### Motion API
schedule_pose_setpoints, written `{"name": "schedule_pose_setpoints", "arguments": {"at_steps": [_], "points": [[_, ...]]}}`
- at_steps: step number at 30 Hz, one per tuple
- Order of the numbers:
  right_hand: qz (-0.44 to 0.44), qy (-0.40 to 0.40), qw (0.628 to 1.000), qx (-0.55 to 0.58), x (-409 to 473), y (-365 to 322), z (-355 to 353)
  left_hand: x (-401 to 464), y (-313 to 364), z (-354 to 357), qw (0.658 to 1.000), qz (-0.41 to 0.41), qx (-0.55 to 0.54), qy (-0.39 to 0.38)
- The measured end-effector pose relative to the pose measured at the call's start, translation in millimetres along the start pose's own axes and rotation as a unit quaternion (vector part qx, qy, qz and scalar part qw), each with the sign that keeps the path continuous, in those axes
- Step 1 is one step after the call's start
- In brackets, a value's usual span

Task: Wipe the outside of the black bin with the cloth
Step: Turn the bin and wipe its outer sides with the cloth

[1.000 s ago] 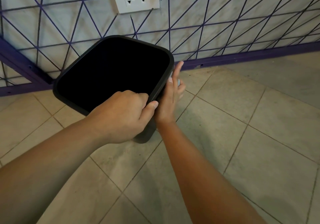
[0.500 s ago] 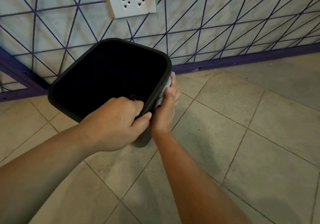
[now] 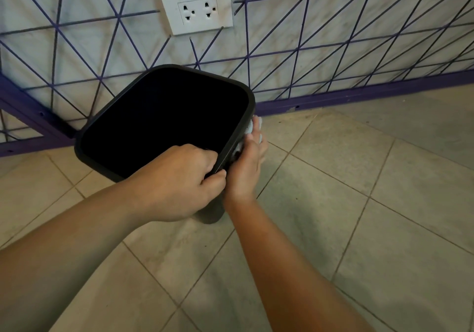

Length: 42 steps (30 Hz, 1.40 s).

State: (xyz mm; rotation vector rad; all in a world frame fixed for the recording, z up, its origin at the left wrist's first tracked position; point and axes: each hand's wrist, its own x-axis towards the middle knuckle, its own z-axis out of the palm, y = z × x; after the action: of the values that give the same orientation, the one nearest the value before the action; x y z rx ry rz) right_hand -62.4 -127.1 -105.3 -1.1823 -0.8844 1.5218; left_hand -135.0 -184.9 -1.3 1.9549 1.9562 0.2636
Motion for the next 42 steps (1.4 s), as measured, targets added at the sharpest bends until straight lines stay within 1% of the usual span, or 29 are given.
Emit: {"name": "schedule_pose_setpoints", "arguments": {"at_steps": [2, 3, 4, 6, 7, 9, 10, 11, 13, 14, 16, 17, 18, 20, 21, 24, 26, 28, 29, 31, 33, 34, 35, 36, 37, 38, 40, 42], "points": [[-0.053, -0.036, 0.997, -0.037, -17.8, 1.9, -2.8, 0.7, -0.8, 0.1, 1.000, 0.002, -0.005, -0.005], [-0.072, -0.036, 0.995, -0.053, -18.9, 7.9, -5.7, 0.9, -1.0, 0.1, 1.000, 0.000, -0.006, -0.003], [-0.072, -0.033, 0.995, -0.060, -14.8, 15.4, -8.5, 1.4, -1.1, 0.4, 1.000, -0.003, -0.004, -0.001], [-0.021, -0.033, 0.999, -0.030, -6.5, 10.2, -7.9, 1.3, -1.9, 1.2, 1.000, -0.006, -0.003, 0.000], [-0.025, -0.036, 0.999, -0.022, -6.0, 7.3, -5.6, 1.1, -2.4, 1.5, 1.000, -0.004, -0.006, 0.000], [-0.083, -0.054, 0.993, -0.058, -10.7, 6.4, -3.3, 1.5, -2.1, 1.1, 1.000, -0.002, -0.008, -0.002], [-0.098, -0.052, 0.991, -0.071, -9.3, 8.7, -3.6, 2.1, -1.7, 0.5, 1.000, -0.005, -0.003, -0.005], [-0.089, -0.041, 0.993, -0.068, -5.7, 10.8, -5.2, 2.7, -1.2, 0.0, 1.000, -0.012, 0.003, -0.007], [-0.040, -0.027, 0.998, -0.048, 1.7, 7.2, -7.3, 3.7, -0.5, -0.1, 1.000, -0.021, 0.002, -0.010], [-0.038, -0.029, 0.998, -0.038, 2.6, 5.1, -7.4, 4.2, -0.5, 0.2, 1.000, -0.019, -0.003, -0.013], [-0.084, -0.046, 0.994, -0.058, -3.8, 2.2, -3.8, 4.7, -1.5, 0.1, 1.000, -0.012, -0.014, -0.016], [-0.100, -0.041, 0.992, -0.066, -5.3, 3.1, -3.2, 5.1, -2.0, -0.2, 1.000, -0.010, -0.016, -0.016], [-0.099, -0.025, 0.992, -0.068, -2.6, 5.4, -3.6, 5.4, -1.6, -0.6, 1.000, -0.012, -0.016, -0.016], [-0.046, -0.004, 0.998, -0.037, 5.7, 3.5, -5.5, 6.3, -1.4, -1.1, 1.000, -0.019, -0.017, -0.016], [-0.036, -0.006, 0.999, -0.030, 7.8, 0.3, -6.2, 6.4, -1.4, -0.8, 0.999, -0.020, -0.020, -0.019], [-0.085, -0.038, 0.995, -0.039, -5.8, -8.8, -3.7, 6.8, -4.2, -0.2, 0.999, -0.017, -0.032, -0.030], [-0.090, -0.029, 0.994, -0.047, -3.7, -6.2, -4.4, 8.1, -5.1, -0.7, 0.999, -0.020, -0.035, -0.030], [-0.033, -0.010, 0.999, -0.019, 11.6, -3.2, -6.5, 9.6, -4.7, -1.0, 0.998, -0.026, -0.042, -0.026], [-0.019, -0.010, 1.000, -0.007, 15.1, -4.9, -5.9, 9.9, -5.0, -0.6, 0.998, -0.026, -0.046, -0.028], [-0.064, -0.031, 0.997, -0.011, 4.9, -8.6, -3.2, 9.4, -5.7, -0.4, 0.998, -0.025, -0.053, -0.032], [-0.115, -0.042, 0.991, -0.059, -12.6, -7.3, -2.0, 9.2, -6.7, -0.9, 0.997, -0.026, -0.058, -0.036], [-0.124, -0.037, 0.988, -0.078, -13.2, -1.2, -3.8, 9.8, -6.6, -1.3, 0.997, -0.028, -0.057, -0.036], [-0.112, -0.024, 0.991, -0.076, -7.9, 4.2, -6.1, 10.2, -6.0, -1.5, 0.997, -0.028, -0.054, -0.036], [-0.077, -0.019, 0.995, -0.061, -1.6, 6.1, -7.8, 10.8, -5.4, -1.8, 0.998, -0.029, -0.053, -0.037], [-0.042, -0.017, 0.998, -0.048, 2.9, 1.8, -10.0, 11.1, -5.3, -1.6, 0.997, -0.029, -0.053, -0.038], [-0.029, -0.023, 0.999, -0.037, 6.2, -2.6, -11.3, 10.8, -5.5, -1.4, 0.997, -0.029, -0.053, -0.040], [-0.059, -0.034, 0.997, -0.028, -0.2, -10.9, -7.2, 9.6, -7.3, -1.0, 0.997, -0.026, -0.051, -0.042], [-0.101, -0.016, 0.993, -0.056, -9.1, -11.5, -3.4, 9.5, -7.8, -1.3, 0.998, -0.019, -0.047, -0.044]]}}
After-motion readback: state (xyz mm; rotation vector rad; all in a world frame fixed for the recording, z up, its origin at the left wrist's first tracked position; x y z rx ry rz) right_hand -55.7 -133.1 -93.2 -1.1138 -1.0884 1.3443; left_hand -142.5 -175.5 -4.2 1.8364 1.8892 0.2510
